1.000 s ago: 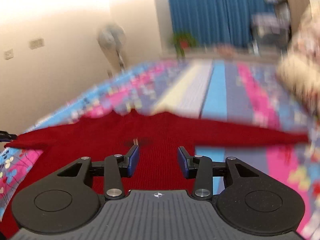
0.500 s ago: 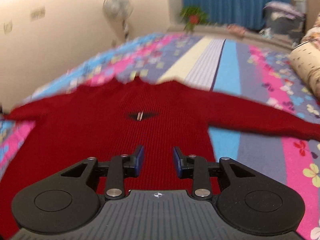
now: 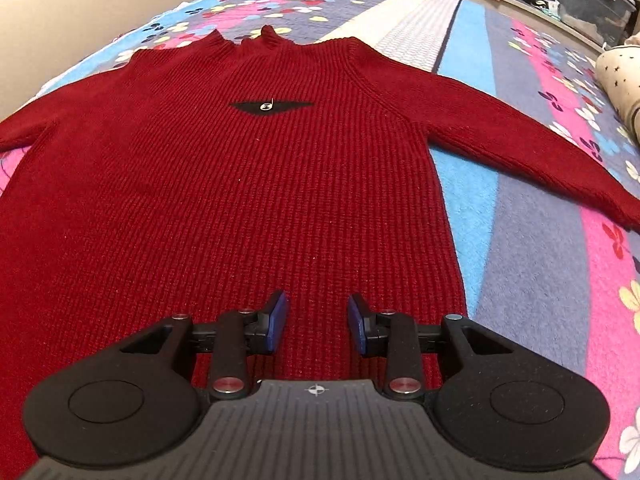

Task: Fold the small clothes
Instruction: 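Grasp the sleeve near the left gripper and fold it across the sweater body, then grasp the other sleeve with the right gripper and fold it across the body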

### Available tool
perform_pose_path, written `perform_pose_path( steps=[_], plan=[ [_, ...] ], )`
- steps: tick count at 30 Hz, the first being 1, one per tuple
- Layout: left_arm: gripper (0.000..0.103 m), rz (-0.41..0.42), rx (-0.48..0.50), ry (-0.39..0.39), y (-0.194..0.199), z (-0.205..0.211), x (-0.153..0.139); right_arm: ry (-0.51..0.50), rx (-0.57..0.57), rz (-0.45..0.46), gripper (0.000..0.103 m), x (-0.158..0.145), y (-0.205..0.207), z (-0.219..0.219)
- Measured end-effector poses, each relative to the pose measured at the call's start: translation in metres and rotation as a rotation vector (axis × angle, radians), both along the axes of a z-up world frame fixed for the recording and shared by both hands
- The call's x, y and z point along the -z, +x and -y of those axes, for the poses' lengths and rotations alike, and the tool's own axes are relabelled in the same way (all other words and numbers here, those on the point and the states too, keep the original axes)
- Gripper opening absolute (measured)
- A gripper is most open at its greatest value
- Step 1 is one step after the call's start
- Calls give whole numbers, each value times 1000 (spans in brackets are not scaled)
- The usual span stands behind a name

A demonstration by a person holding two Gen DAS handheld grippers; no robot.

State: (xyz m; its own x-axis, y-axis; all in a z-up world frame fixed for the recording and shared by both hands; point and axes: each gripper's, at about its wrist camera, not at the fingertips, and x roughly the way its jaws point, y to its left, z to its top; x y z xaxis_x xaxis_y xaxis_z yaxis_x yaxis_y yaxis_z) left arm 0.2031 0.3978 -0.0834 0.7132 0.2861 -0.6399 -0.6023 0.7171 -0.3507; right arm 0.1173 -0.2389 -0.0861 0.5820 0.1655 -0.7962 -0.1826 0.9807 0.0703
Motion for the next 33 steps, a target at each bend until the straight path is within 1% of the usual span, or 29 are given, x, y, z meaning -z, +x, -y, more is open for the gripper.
perform_pose_path(
  steps=[2, 3, 4, 6, 8, 10, 11, 12, 13, 14, 15, 16, 17, 18, 20, 22, 23, 25, 26, 28, 30, 32, 33],
  plan=[
    [15, 2, 13, 119, 5, 20, -13, 0, 0, 1, 35, 0, 0, 0],
    [14, 19, 30, 181, 7, 33, -23, 1, 1, 1, 35, 1, 1, 0],
    [13, 51, 62, 229, 8, 49, -34, 0, 2, 2, 35, 1, 1, 1],
    [12, 136, 160, 297, 8, 88, -56, -6, 0, 6, 35, 1, 1, -1],
    [12, 218, 310, 357, 9, 141, -77, -11, -1, 11, 35, 1, 1, -2],
    [12, 305, 517, 401, 5, 207, -92, -11, -1, 20, 35, 1, 2, -3],
    [12, 333, 627, 414, 3, 237, -96, -7, -2, 26, 35, 1, 0, -3],
    [15, 341, 768, 419, 2, 271, -97, -3, -1, 32, 35, 1, -2, -3],
    [21, 317, 893, 405, 2, 297, -95, -2, 0, 38, 35, 1, -4, -3],
    [25, 281, 1015, 384, 2, 321, -92, -3, 1, 43, 35, 2, -4, -3],
    [25, 278, 1068, 380, 0, 334, -89, -5, 0, 49, 35, 2, -6, -3],
    [36, 287, 1083, 392, -3, 341, -88, -6, 0, 52, 35, 2, -6, -3],
    [42, 288, 1075, 396, -3, 342, -87, -2, 2, 55, 35, 1, -6, -2],
    [45, 282, 1048, 377, 0, 336, -86, 7, 4, 56, 35, 0, -7, -1],
    [45, 238, 962, 303, 13, 314, -82, 22, 5, 60, 35, -1, -6, -1],
    [45, 184, 861, 258, 29, 289, -76, 31, 1, 72, 35, -3, -7, -2],
    [45, 149, 814, 245, 37, 278, -73, 37, -2, 79, 35, -4, -7, -3],
    [44, 47, 700, 213, 50, 253, -65, 51, -13, 95, 35, -6, -8, -6],
    [44, 3, 656, 171, 55, 241, -59, 57, -20, 107, 35, -7, -8, -8],
    [44, -52, 613, 98, 62, 216, -52, 66, -32, 131, 35, -8, -8, -11],
    [44, -128, 584, 80, 65, 201, -43, 81, -36, 156, 35, -10, -10, -13],
    [44, -209, 604, 51, 68, 196, -30, 109, -36, 183, 35, -14, -11, -14],
    [45, -225, 611, 30, 69, 192, -25, 121, -31, 201, 35, -17, -13, -12]
  ],
)
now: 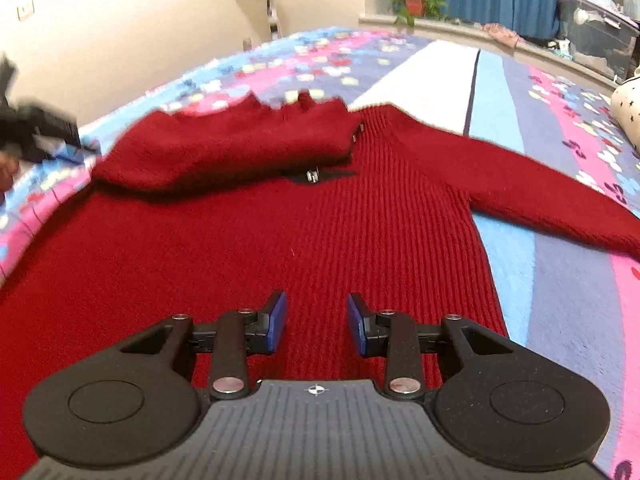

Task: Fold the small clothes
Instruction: 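Grasp the other sleeve with the right gripper and fold it across the body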

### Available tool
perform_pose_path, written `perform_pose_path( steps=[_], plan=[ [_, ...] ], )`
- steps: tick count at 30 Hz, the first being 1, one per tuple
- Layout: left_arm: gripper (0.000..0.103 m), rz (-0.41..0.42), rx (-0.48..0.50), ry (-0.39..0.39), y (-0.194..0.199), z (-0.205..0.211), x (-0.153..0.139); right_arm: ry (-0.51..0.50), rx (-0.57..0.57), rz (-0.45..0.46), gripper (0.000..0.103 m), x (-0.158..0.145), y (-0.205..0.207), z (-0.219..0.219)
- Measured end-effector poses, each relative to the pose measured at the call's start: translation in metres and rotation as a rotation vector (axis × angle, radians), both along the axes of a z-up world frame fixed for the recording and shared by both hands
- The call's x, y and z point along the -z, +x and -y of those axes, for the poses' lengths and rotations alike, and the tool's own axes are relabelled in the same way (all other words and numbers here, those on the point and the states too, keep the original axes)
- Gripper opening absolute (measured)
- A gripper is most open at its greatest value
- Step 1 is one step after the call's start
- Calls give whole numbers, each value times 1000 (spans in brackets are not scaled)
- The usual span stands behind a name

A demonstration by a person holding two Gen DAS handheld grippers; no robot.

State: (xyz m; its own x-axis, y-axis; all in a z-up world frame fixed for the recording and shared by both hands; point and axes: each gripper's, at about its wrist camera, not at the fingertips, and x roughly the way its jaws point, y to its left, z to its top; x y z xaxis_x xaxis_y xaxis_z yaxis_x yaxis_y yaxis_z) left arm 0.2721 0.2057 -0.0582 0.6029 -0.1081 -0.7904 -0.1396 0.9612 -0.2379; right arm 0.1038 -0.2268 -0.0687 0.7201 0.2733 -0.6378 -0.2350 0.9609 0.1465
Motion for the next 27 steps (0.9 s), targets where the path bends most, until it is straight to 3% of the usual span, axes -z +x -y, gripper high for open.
perform_pose_path(
  steps=[5, 12, 14, 19, 21, 22, 23, 25, 27],
  plan=[
    [46, -10, -11, -32, 0, -10, 1, 58, 25, 44, 35, -22, 22, -7],
    [49, -18, 2, -9, 6, 1, 3, 108, 143, -40, 37, -47, 136, -52],
    [49, -19, 6, -11, 7, 0, 4, 112, 158, -65, 44, -47, 165, -70],
    [50, -22, 22, 2, 8, 2, 2, 7, 186, -182, 48, -21, 226, -116],
    [50, -20, 37, 20, 9, 4, 2, -29, 209, -187, 50, -17, 239, -129],
    [50, -20, 43, 27, 9, 6, 1, -62, 207, -182, 48, -17, 243, -135],
    [50, -19, 47, 32, 10, 6, 1, -111, 211, -183, 31, -16, 245, -141],
    [49, -22, 51, 27, 10, 5, 1, -174, 227, -170, 15, -19, 245, -145],
    [49, -24, 50, 19, 11, 3, 1, -171, 240, -135, 13, -26, 239, -141]
  ],
)
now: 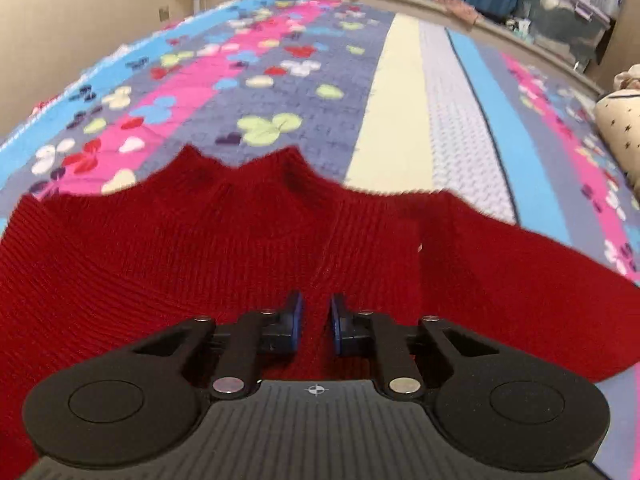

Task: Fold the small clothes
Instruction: 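Grasp the other sleeve with the right gripper and fold it across the body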

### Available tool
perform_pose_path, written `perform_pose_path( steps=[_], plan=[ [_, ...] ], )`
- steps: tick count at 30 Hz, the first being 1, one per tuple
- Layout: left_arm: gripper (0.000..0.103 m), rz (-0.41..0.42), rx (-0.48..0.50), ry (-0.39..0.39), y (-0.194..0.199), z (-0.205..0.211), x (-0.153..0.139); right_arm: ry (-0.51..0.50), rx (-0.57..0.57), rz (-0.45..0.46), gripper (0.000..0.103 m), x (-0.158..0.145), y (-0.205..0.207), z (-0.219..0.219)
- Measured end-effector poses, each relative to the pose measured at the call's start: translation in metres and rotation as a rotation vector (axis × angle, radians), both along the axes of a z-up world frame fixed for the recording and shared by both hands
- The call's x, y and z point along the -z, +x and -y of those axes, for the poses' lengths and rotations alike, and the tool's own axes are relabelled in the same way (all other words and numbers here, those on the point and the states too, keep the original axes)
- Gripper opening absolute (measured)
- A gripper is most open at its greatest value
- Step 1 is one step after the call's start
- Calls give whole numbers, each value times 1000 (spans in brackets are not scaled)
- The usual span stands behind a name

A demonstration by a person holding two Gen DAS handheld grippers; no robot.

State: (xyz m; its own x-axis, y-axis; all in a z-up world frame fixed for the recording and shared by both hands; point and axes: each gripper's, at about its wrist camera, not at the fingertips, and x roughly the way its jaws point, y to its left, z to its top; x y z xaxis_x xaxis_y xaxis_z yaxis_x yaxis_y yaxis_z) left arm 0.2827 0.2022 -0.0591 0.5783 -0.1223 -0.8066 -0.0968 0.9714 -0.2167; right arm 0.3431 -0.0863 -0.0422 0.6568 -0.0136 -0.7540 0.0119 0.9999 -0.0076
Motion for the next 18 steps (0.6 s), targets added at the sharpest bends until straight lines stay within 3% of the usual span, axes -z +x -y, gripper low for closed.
perform_pose_path(
  steps=[3, 6, 7, 10, 12, 15, 18],
  plan=[
    [49, 5, -1, -9, -1, -2, -3, 115, 100, 214, 12, -33, -28, 27],
    [49, 16, 3, -19, -2, -1, -6, 365, 216, 528, 13, -47, -78, 72],
    [49, 16, 6, -18, -2, 1, -6, 378, 262, 532, 13, -38, -84, 82],
    [49, 9, 30, -17, -1, 8, -5, 457, 417, 283, 13, 14, -71, 120],
    [49, 19, 42, -15, -2, 12, -6, 506, 486, 186, 14, 40, -67, 142],
    [49, 37, 62, -17, -3, 17, -8, 547, 467, 171, 16, 52, -63, 158],
    [50, 11, 68, 15, 1, 19, 2, 605, 460, 137, 25, 59, -53, 171]
  ],
)
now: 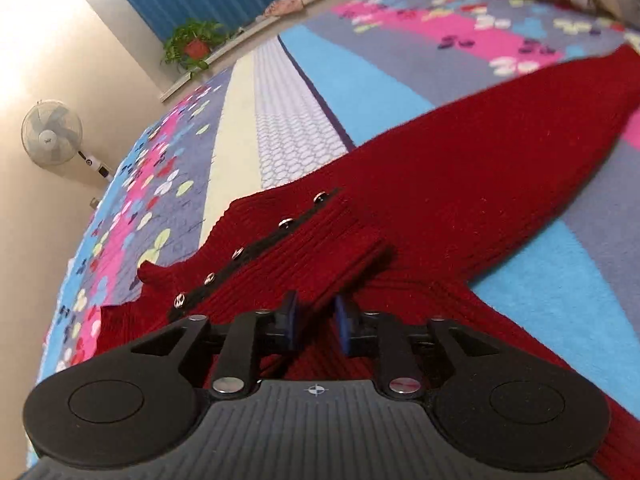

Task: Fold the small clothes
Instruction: 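Grasp the other sleeve with the right gripper and fold it across the body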

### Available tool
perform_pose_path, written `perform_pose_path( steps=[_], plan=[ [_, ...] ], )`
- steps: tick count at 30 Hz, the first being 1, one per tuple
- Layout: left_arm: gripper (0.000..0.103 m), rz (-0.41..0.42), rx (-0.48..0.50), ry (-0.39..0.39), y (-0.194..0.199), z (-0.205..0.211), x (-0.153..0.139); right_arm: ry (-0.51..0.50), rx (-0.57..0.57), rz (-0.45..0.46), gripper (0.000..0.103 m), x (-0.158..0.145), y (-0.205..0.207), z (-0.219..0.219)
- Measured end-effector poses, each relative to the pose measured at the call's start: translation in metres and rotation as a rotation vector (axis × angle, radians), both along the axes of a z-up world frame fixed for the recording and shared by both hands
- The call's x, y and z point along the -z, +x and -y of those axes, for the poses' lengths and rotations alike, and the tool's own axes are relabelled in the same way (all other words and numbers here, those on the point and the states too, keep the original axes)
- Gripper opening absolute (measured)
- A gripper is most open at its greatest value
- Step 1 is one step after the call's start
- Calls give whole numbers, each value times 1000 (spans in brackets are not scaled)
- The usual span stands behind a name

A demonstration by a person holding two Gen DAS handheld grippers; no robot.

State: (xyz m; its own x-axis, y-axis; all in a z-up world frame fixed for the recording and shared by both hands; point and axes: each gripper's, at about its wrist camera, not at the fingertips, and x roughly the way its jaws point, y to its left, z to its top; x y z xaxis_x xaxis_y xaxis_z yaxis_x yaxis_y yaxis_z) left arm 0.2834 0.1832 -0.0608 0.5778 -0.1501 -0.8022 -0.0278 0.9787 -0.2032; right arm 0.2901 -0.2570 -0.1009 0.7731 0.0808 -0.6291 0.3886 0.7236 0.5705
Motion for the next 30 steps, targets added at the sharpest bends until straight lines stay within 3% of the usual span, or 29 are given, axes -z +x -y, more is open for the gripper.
perform_pose_path(
  steps=[2, 4, 7, 9, 11, 14, 16, 19, 22, 24, 30],
  plan=[
    [55, -25, 4, 20, 2, 1, 9, 29, -21, -4, 22, 0, 5, 5],
    [52, -25, -6, 33, 3, 2, 6, 9, -33, -11, 8, -1, 8, 7],
    [48, 52, 20, 47, -3, 11, -9, -60, -79, -18, 8, -12, 9, 8],
    [48, 40, 55, 60, -2, 18, -4, -90, -137, -21, 11, -21, 5, 11],
    [55, -20, 67, 117, 1, 23, 12, -126, -165, -57, 21, -31, -8, 18],
    [56, 3, 60, 117, 0, 24, 6, -243, -233, -40, 35, -49, -44, 34],
    [56, 30, 62, 123, -4, 26, -3, -282, -238, -19, 37, -56, -72, 54],
    [56, 66, 76, 144, -10, 35, -13, -271, -165, 27, 38, -51, -112, 101],
    [56, 62, 93, 177, -12, 44, -11, -240, -32, 34, 39, -26, -137, 146],
    [56, 50, 105, 204, -12, 48, -5, -213, 38, -9, 39, -12, -132, 169],
    [57, 37, 105, 231, -8, 46, 6, 25, 174, 73, 40, 16, -114, 229]
  ],
)
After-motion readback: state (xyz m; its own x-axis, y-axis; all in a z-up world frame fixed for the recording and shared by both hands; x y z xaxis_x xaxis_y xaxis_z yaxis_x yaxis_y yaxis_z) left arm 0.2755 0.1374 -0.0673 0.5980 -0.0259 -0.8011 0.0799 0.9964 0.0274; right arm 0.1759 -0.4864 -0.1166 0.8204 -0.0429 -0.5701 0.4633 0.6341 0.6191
